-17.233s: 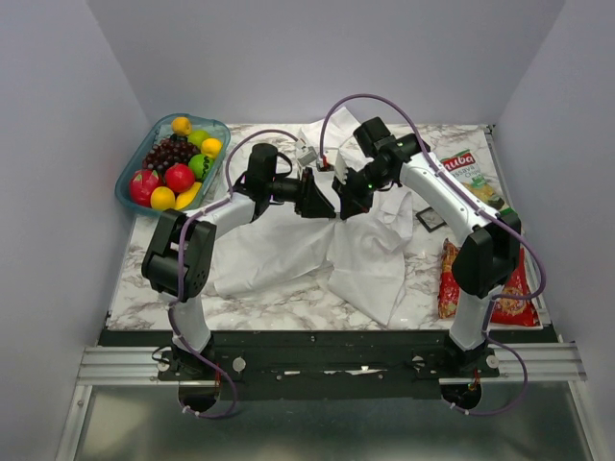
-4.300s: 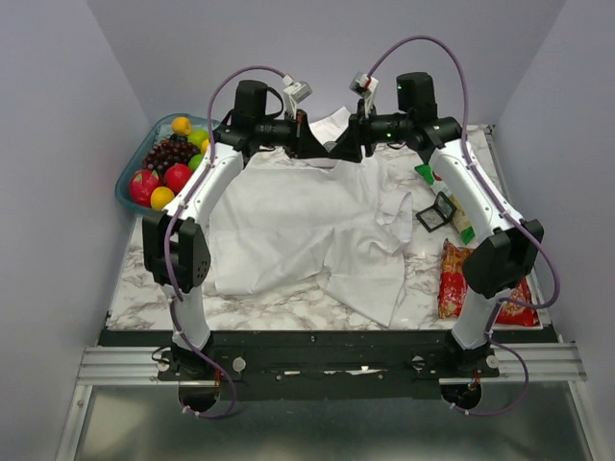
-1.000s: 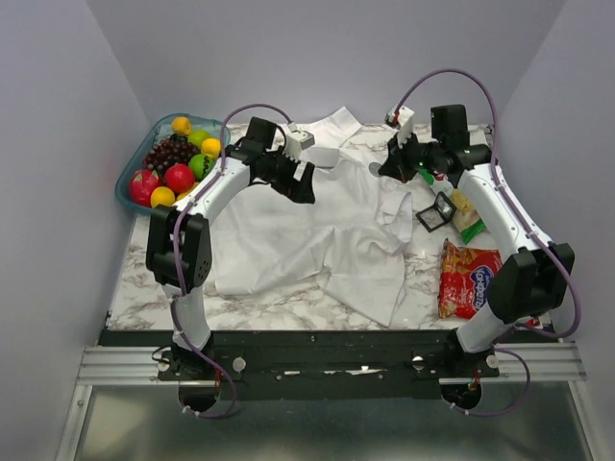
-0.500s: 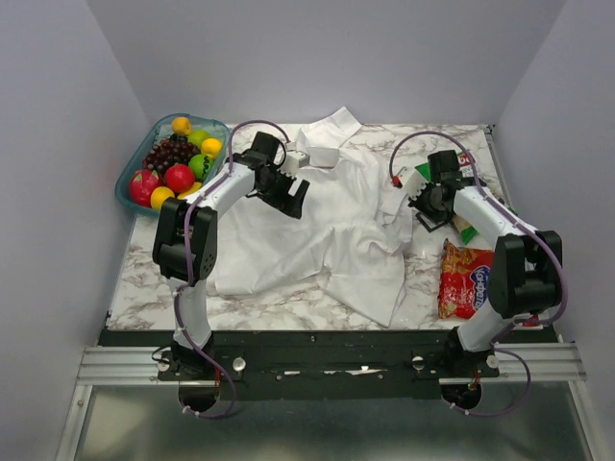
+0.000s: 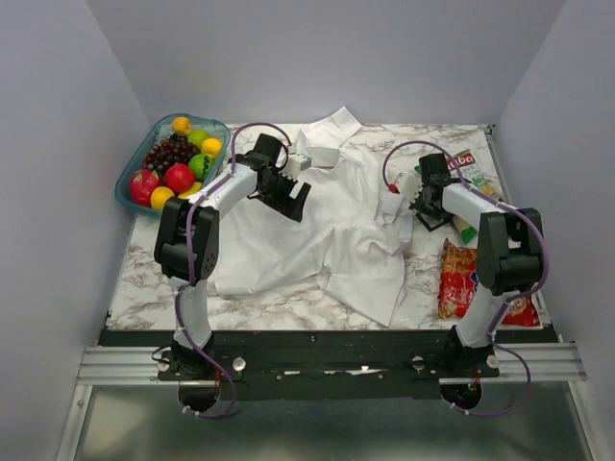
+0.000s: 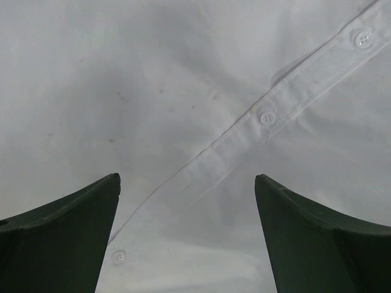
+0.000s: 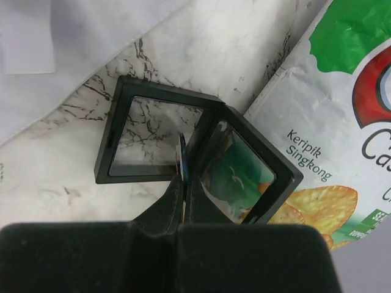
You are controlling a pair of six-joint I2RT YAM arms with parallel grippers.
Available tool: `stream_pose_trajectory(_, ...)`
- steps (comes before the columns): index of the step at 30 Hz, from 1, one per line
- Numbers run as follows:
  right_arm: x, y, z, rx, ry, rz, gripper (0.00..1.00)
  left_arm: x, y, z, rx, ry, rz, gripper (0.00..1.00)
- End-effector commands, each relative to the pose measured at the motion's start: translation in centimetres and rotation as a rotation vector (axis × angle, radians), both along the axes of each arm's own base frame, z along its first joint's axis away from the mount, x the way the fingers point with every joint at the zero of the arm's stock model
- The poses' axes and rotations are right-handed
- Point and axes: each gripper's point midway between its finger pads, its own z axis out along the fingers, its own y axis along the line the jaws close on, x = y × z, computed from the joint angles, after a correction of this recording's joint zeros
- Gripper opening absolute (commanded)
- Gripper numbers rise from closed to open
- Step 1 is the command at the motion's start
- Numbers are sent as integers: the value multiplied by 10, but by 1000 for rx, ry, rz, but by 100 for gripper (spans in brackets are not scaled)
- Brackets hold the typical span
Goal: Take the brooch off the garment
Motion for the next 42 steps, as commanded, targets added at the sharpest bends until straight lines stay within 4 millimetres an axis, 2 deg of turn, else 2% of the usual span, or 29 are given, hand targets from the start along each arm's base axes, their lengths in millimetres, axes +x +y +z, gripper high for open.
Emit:
stream_pose_trajectory(1,17,-7,5,-52,-30,2,1,-2,-3,7,10,-14,-12,99)
stream_pose_trajectory(9,16,-5,-4,-44,16,-22,0,-6,-8,6,11,-9,-30,99)
stream_pose_trajectory(12,13,-3,-9,-24,45,-45,6,-7,-11,6,11,-9,-39,99)
stream_pose_trajectory(16,12,5,-7,7,43,-43,20,-9,-13,7,10,-12,-50,99)
stream_pose_trajectory(19,12,10,-5,26,45,-47,24,-10,-15,6,11,-12,-56,99)
stream_pose_trajectory(24,15,18,-1,50,38,-42,24,-11,-17,7,10,-12,-62,99)
stream_pose_trajectory(28,16,25,-1,61,41,-34,15,-13,-18,6,11,-9,-68,99)
stream_pose_trajectory(30,16,29,-1,71,40,-32,15,-14,-19,6,12,-11,-71,99)
stream_pose_trajectory(34,17,34,-4,73,47,-31,21,-16,-19,6,13,-12,-78,99)
stream_pose_trajectory(39,18,38,-3,86,46,-31,24,-18,-20,6,15,-9,-85,99)
stream_pose_trajectory(42,18,40,-2,91,46,-32,30,-18,-21,6,15,-10,-88,99)
